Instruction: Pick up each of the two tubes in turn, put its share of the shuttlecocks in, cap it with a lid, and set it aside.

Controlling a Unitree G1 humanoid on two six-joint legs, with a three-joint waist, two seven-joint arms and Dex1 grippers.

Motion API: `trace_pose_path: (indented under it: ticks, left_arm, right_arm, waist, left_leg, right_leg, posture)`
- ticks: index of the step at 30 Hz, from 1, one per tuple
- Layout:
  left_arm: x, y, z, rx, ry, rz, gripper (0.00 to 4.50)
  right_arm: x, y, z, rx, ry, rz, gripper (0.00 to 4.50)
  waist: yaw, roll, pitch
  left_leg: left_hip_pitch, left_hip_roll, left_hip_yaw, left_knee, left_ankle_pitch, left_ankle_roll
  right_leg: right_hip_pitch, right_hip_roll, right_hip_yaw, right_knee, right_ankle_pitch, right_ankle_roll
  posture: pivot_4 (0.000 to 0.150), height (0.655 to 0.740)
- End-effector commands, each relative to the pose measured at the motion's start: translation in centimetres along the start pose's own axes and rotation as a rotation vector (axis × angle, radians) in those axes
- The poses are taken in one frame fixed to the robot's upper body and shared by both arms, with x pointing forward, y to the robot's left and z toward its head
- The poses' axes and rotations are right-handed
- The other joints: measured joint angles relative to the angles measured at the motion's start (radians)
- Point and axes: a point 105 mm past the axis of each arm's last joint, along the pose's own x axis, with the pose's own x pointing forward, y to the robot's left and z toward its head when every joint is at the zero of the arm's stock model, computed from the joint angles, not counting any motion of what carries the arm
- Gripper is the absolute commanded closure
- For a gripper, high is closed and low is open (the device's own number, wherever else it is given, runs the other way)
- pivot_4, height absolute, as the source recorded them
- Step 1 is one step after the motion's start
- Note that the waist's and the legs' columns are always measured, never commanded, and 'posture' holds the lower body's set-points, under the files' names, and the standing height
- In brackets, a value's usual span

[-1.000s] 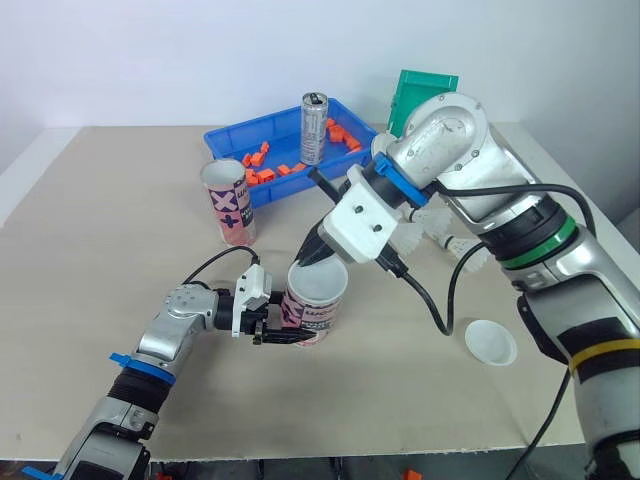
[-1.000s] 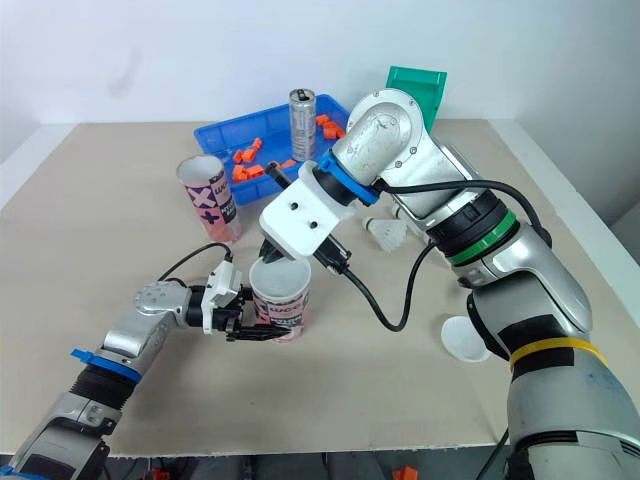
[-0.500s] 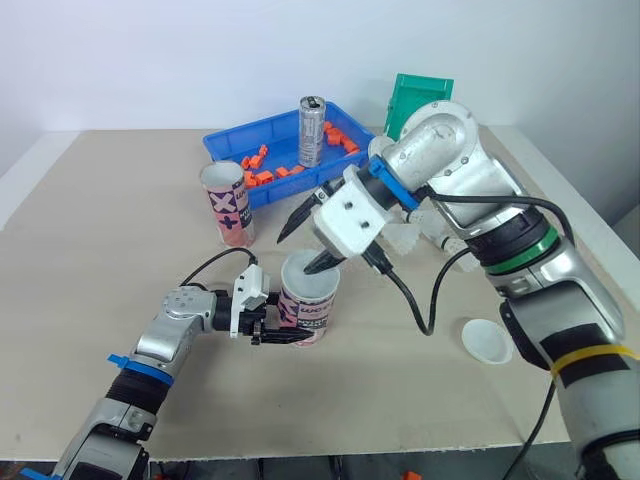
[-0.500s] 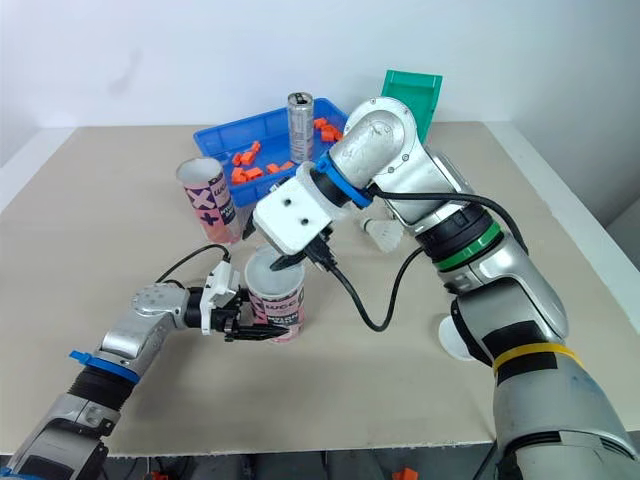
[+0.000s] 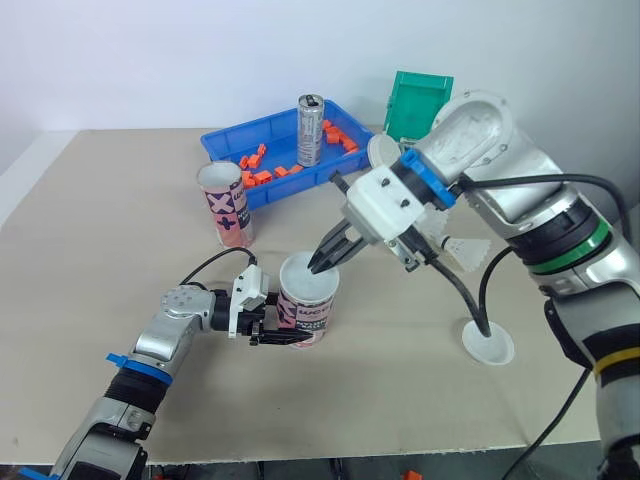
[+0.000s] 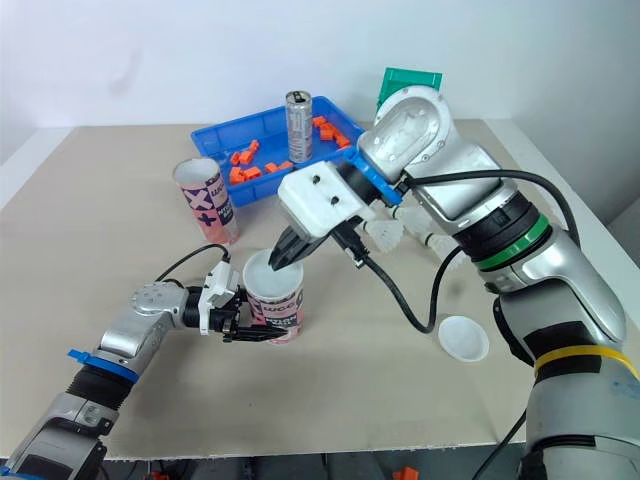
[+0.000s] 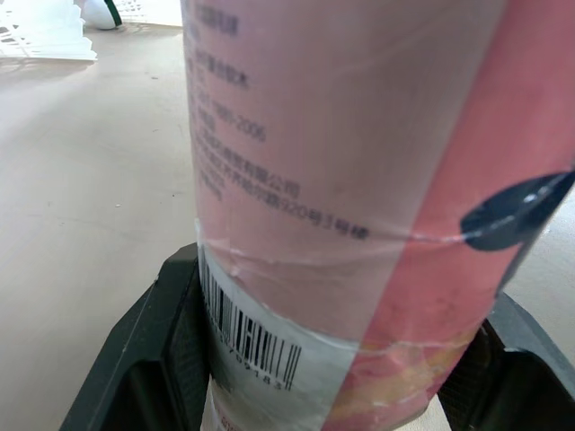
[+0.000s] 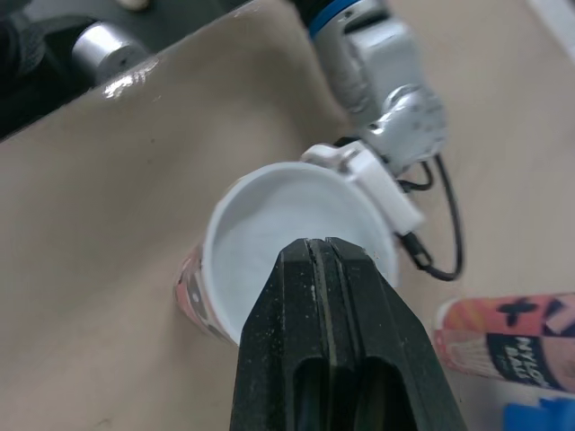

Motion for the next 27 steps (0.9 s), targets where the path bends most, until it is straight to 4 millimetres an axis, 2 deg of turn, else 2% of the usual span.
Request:
trace_pose_path:
  ticks: [1,6,9,13,15,17,19,21,24,25,27]
  left_arm:
    - [-0.8,-0.7,-3.9,-0.112,0.135,0.013,1.75]
    - [-0.8,-0.6,-3.8,-0.112,0.136,0.014,1.75]
    - [-0.8,-0.6,-3.7,-0.111,0.133,0.016,1.75]
    - [-0.8,-0.6,-3.7,-0.112,0.129,0.015,1.75]
    - [-0.7,-0.5,-3.6,-0.112,0.127,0.015,1.75]
    - [-0.7,-0.5,-3.5,-0.114,0.123,0.015,1.75]
    - [-0.7,-0.5,-3.5,-0.112,0.125,0.013,1.75]
    - [-0.8,-0.5,-3.5,-0.111,0.128,0.009,1.75]
    - [-0.8,-0.4,-3.4,-0.112,0.129,0.004,1.75]
    - [-0.8,-0.3,-3.4,-0.112,0.129,0.001,1.75]
    - [-0.7,-0.2,-3.1,-0.113,0.124,-0.001,1.75]
  right_arm:
    - [1.2,0.7,-0.5,-0.05,0.059,0.076,4.45]
    - [3.1,2.7,-2.3,-0.104,0.144,0.186,4.45]
    - [2.8,2.0,-2.6,-0.108,0.155,0.152,4.45]
    - [1.1,0.3,-0.7,-0.06,0.041,0.037,4.45]
    - [-1.1,-1.1,1.0,0.01,-0.085,-0.085,4.45]
    - [-3.1,-1.8,1.4,0.096,-0.155,-0.19,4.45]
    - [-4.6,-1.4,0.9,0.186,-0.169,-0.266,3.72]
    - [-5.5,-0.1,0.6,0.264,-0.189,-0.308,3.1]
    - [-6.3,1.7,0.4,0.355,-0.215,-0.358,1.53]
    - [-6.5,2.1,0.4,0.375,-0.224,-0.378,1.21]
    - [-6.7,3.1,0.0,0.444,-0.242,-0.427,0.29]
  waist:
    - [0.0,0.0,0.0]
    - [0.0,0.0,-0.002]
    - [0.0,0.0,-0.006]
    - [0.0,0.0,-0.006]
    - [0.0,0.0,-0.006]
    - [0.0,0.0,-0.005]
    - [0.001,0.0,-0.005]
    - [0.006,0.0,-0.005]
    - [0.006,0.0,-0.005]
    - [0.005,0.002,-0.004]
    - [0.005,0.004,-0.003]
  left_leg:
    - [0.0,0.0,0.0,0.0,0.0,0.0]
    - [0.001,0.0,-0.001,0.0,0.0,0.0]
    - [0.003,0.0,0.0,0.0,0.0,0.0]
    - [0.005,0.0,0.0,0.0,0.0,0.0]
    - [0.005,0.0,0.0,0.0,0.0,0.0]
    - [0.004,0.0,0.0,0.0,0.0,0.0]
    - [0.003,0.0,-0.001,0.0,0.0,0.0]
    - [0.001,0.0,-0.001,0.0,-0.001,0.001]
    - [0.001,0.0,-0.002,-0.001,-0.002,0.002]
    - [0.001,0.0,-0.001,0.0,-0.003,0.002]
    - [0.001,0.0,-0.001,-0.001,-0.003,0.003]
  right_leg:
    - [0.0,0.0,0.0,0.0,0.0,0.0]
    - [0.001,0.0,-0.001,0.0,-0.001,0.0]
    - [0.003,0.0,-0.001,0.0,-0.001,-0.001]
    - [0.004,0.0,-0.001,0.0,-0.003,-0.006]
    - [0.004,0.0,0.0,0.0,-0.002,-0.006]
    - [0.003,0.0,0.0,0.0,-0.002,-0.006]
    - [0.003,0.0,0.0,0.0,-0.001,-0.001]
    - [0.003,0.0,-0.001,0.0,-0.002,-0.001]
    - [0.002,0.0,-0.002,0.0,-0.004,-0.001]
    - [0.002,0.0,-0.001,0.0,-0.004,-0.001]
    - [0.001,0.0,-0.001,0.0,-0.004,-0.001]
  posture:
    - [0.15,0.74]
    - [0.15,0.74]
    - [0.15,0.74]
    - [0.15,0.74]
    - [0.15,0.74]
    - [0.15,0.74]
    - [0.15,0.74]
    - [0.15,0.74]
    - [0.15,0.74]
    - [0.15,0.74]
    - [0.15,0.74]
